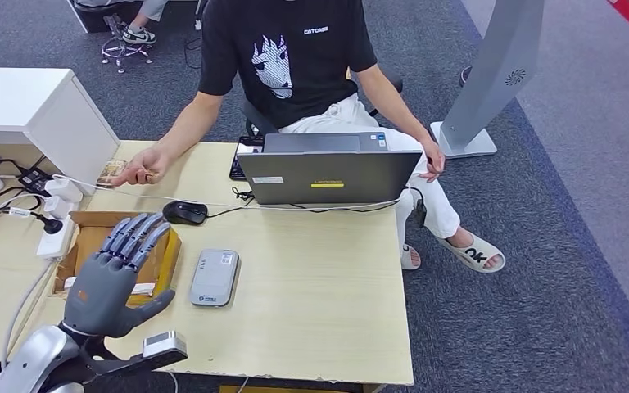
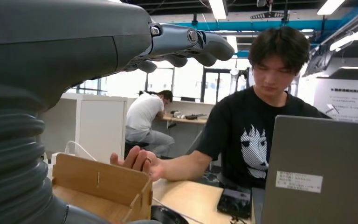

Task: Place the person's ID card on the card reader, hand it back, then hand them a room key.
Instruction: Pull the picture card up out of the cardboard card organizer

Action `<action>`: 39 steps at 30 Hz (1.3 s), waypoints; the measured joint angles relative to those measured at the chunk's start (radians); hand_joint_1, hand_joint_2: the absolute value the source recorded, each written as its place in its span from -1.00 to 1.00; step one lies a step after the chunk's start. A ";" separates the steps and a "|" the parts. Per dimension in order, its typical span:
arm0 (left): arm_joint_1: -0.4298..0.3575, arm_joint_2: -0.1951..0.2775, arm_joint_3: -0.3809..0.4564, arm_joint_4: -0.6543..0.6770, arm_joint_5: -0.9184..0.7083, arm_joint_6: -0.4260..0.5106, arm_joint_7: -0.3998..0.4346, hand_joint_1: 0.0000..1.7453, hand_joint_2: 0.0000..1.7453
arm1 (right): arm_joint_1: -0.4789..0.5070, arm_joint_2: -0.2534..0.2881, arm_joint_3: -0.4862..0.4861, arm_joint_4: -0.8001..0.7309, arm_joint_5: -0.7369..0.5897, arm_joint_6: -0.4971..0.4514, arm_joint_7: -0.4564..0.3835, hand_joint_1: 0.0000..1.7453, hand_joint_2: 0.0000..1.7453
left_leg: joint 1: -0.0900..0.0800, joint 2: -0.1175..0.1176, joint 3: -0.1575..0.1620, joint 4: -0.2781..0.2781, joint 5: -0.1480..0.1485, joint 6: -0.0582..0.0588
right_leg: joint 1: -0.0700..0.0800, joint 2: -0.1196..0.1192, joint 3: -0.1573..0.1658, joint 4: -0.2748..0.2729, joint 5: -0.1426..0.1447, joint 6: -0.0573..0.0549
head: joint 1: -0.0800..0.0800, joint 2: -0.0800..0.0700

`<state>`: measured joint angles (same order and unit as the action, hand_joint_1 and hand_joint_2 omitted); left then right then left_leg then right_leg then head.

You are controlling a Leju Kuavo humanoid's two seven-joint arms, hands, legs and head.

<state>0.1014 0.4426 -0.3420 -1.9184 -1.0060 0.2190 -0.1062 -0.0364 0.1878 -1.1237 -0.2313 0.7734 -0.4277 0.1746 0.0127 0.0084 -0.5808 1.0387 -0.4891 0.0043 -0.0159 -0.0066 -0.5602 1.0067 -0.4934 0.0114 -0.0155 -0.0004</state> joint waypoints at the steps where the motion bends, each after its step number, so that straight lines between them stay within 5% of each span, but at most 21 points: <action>1: 0.009 0.011 0.000 -0.011 0.016 -0.016 -0.001 -1.00 1.00 | 0.000 0.001 -0.004 0.000 -0.001 0.000 0.001 -1.00 1.00 | 0.000 0.000 0.000 0.000 0.000 0.000 | 0.000 0.000 0.000 0.000 0.000 0.000 | 0.000 0.000; 7: 0.052 0.097 0.009 -0.048 0.071 -0.136 0.004 -1.00 1.00 | -0.002 0.007 -0.027 0.000 -0.003 -0.001 0.004 -1.00 1.00 | 0.000 0.000 0.000 0.000 0.000 0.000 | 0.000 0.000 0.000 0.000 0.000 0.000 | 0.000 0.000; 17: 0.078 0.191 0.059 -0.056 -0.091 -0.185 0.133 -1.00 1.00 | -0.003 0.018 -0.053 -0.006 0.003 -0.013 0.014 -1.00 1.00 | 0.000 0.000 0.000 0.000 0.000 0.000 | 0.000 0.000 0.000 0.000 0.000 0.000 | 0.000 0.000; 28: 0.065 0.191 0.063 -0.025 -0.185 -0.195 0.182 -1.00 1.00 | -0.004 0.028 -0.068 -0.012 0.013 -0.013 0.017 -1.00 1.00 | 0.000 0.000 0.000 0.000 0.000 0.000 | 0.000 0.000 0.000 0.000 0.000 0.000 | 0.000 0.000; 39: -0.030 0.180 0.055 0.122 -0.156 -0.262 0.191 -1.00 1.00 | -0.005 0.030 -0.074 -0.017 0.033 -0.012 0.031 -1.00 1.00 | 0.000 0.000 0.000 0.000 0.000 0.000 | 0.000 0.000 0.000 0.000 0.000 0.000 | 0.000 0.000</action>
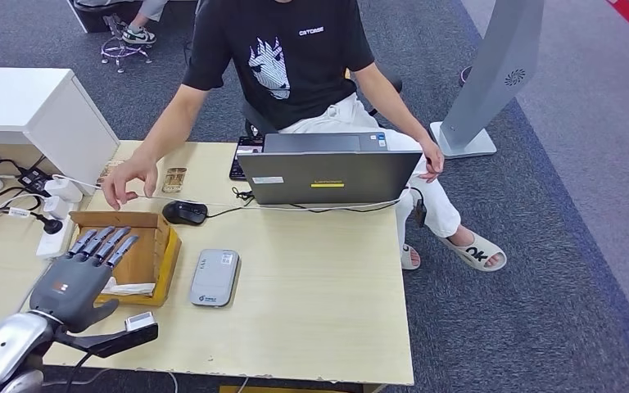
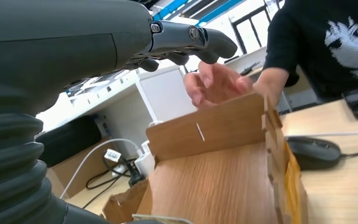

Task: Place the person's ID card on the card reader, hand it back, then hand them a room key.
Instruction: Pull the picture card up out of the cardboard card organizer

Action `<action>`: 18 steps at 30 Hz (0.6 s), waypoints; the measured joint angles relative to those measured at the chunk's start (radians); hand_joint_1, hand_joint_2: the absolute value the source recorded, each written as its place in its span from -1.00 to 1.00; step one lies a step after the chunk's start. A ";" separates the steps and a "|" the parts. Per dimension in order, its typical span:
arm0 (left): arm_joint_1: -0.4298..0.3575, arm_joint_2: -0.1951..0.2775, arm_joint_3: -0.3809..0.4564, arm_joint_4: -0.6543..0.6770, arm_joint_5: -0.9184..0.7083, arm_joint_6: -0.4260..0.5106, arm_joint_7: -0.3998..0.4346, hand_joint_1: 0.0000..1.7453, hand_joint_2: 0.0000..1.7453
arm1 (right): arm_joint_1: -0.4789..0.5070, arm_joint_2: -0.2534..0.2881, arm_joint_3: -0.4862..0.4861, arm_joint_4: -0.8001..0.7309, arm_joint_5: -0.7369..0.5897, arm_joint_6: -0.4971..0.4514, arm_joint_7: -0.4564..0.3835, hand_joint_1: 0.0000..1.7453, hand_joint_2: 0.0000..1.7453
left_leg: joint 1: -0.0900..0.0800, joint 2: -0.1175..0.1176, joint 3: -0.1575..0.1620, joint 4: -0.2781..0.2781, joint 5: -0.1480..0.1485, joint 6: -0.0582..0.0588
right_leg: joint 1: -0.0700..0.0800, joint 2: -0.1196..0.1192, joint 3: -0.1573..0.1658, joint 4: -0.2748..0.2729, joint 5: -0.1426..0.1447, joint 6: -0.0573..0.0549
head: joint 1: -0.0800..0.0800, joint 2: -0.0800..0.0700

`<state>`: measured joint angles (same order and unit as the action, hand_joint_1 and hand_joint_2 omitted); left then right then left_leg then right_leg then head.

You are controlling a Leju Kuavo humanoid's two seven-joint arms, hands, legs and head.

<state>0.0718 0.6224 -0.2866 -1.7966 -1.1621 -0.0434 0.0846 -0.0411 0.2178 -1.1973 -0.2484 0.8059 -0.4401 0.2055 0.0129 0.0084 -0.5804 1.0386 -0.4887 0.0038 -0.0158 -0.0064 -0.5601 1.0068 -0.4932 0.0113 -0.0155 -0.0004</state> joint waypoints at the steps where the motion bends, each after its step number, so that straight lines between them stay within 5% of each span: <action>1: -0.006 -0.001 -0.002 0.013 0.005 -0.005 0.000 -1.00 1.00 | 0.000 0.000 0.000 0.000 0.001 0.000 0.000 -1.00 1.00 | 0.000 0.000 0.000 0.000 0.000 0.000 | 0.000 0.000 0.000 0.000 0.000 0.000 | 0.000 0.000; 12: -0.049 -0.012 -0.022 0.113 0.044 -0.029 -0.014 -0.95 1.00 | -0.001 0.000 -0.001 -0.001 0.015 0.000 0.001 -1.00 1.00 | 0.000 0.000 0.000 0.000 0.000 0.000 | 0.000 0.000 0.000 0.000 0.000 0.000 | 0.000 0.000; 16: -0.061 -0.017 -0.033 0.138 0.053 -0.029 -0.015 0.94 1.00 | -0.001 0.000 -0.002 -0.001 0.020 0.000 0.001 -1.00 1.00 | 0.000 0.000 0.000 0.000 0.000 0.000 | 0.000 0.000 0.000 0.000 0.000 0.000 | 0.000 0.000; 18: -0.066 -0.017 -0.037 0.148 0.058 -0.028 -0.015 1.00 1.00 | -0.002 0.000 -0.002 -0.001 0.021 0.000 0.001 -1.00 1.00 | 0.000 0.000 0.000 0.000 0.000 0.000 | 0.000 0.000 0.000 0.000 0.000 0.000 | 0.000 0.000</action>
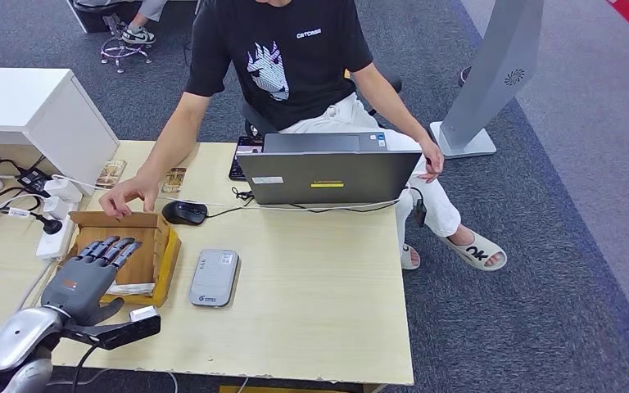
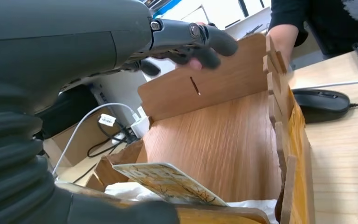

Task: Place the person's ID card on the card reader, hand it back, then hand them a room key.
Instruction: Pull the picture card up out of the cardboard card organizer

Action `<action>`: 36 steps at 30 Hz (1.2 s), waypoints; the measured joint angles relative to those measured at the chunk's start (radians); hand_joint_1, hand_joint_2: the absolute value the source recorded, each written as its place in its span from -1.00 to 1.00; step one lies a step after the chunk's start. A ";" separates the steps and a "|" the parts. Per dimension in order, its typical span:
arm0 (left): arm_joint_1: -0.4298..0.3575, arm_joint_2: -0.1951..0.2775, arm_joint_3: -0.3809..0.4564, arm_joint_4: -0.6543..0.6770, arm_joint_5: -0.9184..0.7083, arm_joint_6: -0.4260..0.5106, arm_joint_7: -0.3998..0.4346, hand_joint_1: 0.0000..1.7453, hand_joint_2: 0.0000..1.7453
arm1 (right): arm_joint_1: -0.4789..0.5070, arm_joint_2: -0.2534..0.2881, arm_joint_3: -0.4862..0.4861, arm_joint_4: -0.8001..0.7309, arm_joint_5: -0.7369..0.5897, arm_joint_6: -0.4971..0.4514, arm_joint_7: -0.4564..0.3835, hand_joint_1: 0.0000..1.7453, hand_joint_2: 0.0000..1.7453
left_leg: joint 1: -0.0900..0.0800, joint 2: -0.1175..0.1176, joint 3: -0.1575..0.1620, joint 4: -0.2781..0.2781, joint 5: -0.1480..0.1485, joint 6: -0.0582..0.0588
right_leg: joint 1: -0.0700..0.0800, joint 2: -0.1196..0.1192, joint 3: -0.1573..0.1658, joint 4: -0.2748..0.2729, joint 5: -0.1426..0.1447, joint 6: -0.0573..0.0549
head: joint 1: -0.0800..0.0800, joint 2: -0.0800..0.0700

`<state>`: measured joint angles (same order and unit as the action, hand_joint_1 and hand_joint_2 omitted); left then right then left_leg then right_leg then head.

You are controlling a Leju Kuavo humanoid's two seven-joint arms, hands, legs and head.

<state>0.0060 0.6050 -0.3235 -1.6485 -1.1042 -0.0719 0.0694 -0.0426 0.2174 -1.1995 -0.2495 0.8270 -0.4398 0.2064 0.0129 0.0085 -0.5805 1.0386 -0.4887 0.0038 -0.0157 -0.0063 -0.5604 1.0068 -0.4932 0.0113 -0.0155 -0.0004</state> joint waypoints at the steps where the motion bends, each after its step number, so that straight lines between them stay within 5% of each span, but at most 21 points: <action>1: -0.002 -0.001 -0.002 0.005 0.003 0.000 0.000 1.00 1.00 | 0.000 0.000 0.000 0.000 0.001 0.000 0.000 -1.00 1.00 | 0.000 0.000 0.000 0.000 0.000 0.000 | 0.000 0.000 0.000 0.000 0.000 0.000 | 0.000 0.000; 30: -0.034 -0.006 -0.035 0.055 0.022 0.008 -0.012 1.00 1.00 | -0.002 0.000 -0.018 0.000 0.009 0.000 0.000 -1.00 1.00 | 0.000 0.000 0.000 0.000 0.000 0.000 | 0.000 0.000 0.000 0.000 0.000 0.000 | 0.000 0.000; 36: -0.062 -0.043 -0.039 0.077 -0.027 0.069 0.027 1.00 1.00 | -0.003 0.000 -0.023 0.000 0.019 0.003 -0.004 -1.00 1.00 | 0.000 0.000 0.000 0.000 0.000 0.000 | 0.000 0.000 0.000 0.000 0.000 0.000 | 0.000 0.000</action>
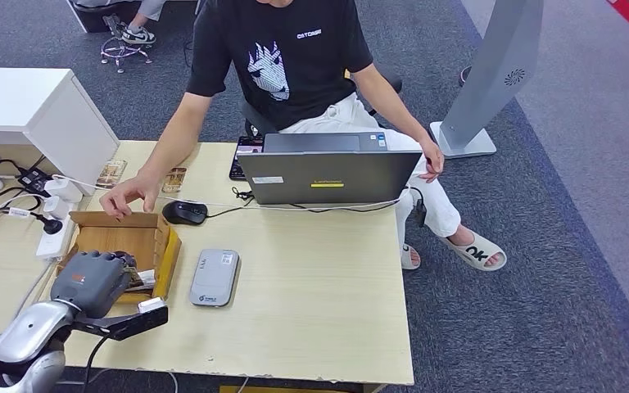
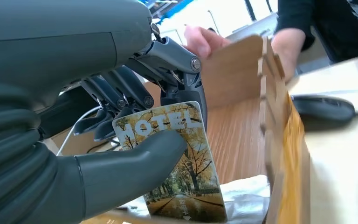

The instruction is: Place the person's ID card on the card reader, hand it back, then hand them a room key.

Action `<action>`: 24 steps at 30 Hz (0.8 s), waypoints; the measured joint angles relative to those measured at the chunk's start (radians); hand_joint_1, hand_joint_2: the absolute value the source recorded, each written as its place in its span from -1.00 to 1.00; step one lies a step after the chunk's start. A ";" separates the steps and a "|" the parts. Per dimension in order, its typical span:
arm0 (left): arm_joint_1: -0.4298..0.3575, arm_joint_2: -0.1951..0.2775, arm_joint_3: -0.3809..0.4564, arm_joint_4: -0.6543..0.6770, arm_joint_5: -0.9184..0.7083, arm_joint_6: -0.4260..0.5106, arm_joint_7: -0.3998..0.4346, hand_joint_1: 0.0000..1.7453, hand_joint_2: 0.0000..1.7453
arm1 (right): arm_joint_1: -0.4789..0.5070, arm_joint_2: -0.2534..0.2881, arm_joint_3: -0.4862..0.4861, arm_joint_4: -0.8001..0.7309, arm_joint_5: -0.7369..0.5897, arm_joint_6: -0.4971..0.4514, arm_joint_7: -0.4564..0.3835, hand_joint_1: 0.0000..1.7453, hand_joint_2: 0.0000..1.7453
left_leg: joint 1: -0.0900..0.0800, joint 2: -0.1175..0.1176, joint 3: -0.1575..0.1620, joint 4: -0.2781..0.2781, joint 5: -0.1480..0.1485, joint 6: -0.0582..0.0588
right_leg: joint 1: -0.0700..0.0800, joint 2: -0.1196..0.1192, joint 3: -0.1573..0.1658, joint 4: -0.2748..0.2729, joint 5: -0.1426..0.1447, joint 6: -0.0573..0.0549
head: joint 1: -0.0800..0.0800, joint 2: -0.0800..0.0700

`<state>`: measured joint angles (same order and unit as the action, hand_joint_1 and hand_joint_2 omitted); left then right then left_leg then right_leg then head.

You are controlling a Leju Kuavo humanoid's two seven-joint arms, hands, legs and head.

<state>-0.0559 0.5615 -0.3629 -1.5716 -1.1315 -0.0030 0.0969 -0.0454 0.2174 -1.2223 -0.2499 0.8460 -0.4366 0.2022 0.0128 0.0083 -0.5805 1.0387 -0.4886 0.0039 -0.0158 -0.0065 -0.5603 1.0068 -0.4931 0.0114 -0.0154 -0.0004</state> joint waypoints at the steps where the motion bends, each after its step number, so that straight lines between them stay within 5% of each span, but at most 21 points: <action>1: -0.007 -0.010 0.000 0.005 -0.005 0.008 0.004 1.00 1.00 | 0.000 0.000 0.000 0.000 0.002 0.002 0.000 -1.00 1.00 | 0.000 0.000 0.000 0.000 0.000 0.000 | 0.000 0.000 0.000 0.000 0.000 0.000 | 0.000 0.000; 14: -0.123 -0.124 0.009 0.067 -0.037 0.095 0.028 1.00 1.00 | -0.001 0.000 -0.002 -0.001 0.031 0.011 -0.012 -1.00 1.00 | 0.000 0.000 0.000 0.000 0.000 0.000 | 0.000 0.000 0.000 0.000 0.001 0.000 | 0.000 0.000; 24: -0.164 -0.164 0.026 0.097 -0.045 0.121 0.029 1.00 1.00 | -0.001 0.000 -0.001 -0.003 0.039 0.013 -0.014 -1.00 1.00 | 0.000 0.000 0.000 0.000 0.000 0.000 | 0.000 0.000 0.000 0.000 0.001 0.000 | 0.000 0.000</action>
<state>-0.2194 0.3972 -0.3373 -1.4742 -1.1767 0.1183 0.1258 -0.0463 0.2173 -1.2236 -0.2525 0.8855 -0.4233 0.1884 0.0128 0.0083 -0.5805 1.0392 -0.4883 0.0041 -0.0158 -0.0066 -0.5603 1.0068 -0.4922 0.0111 -0.0155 -0.0004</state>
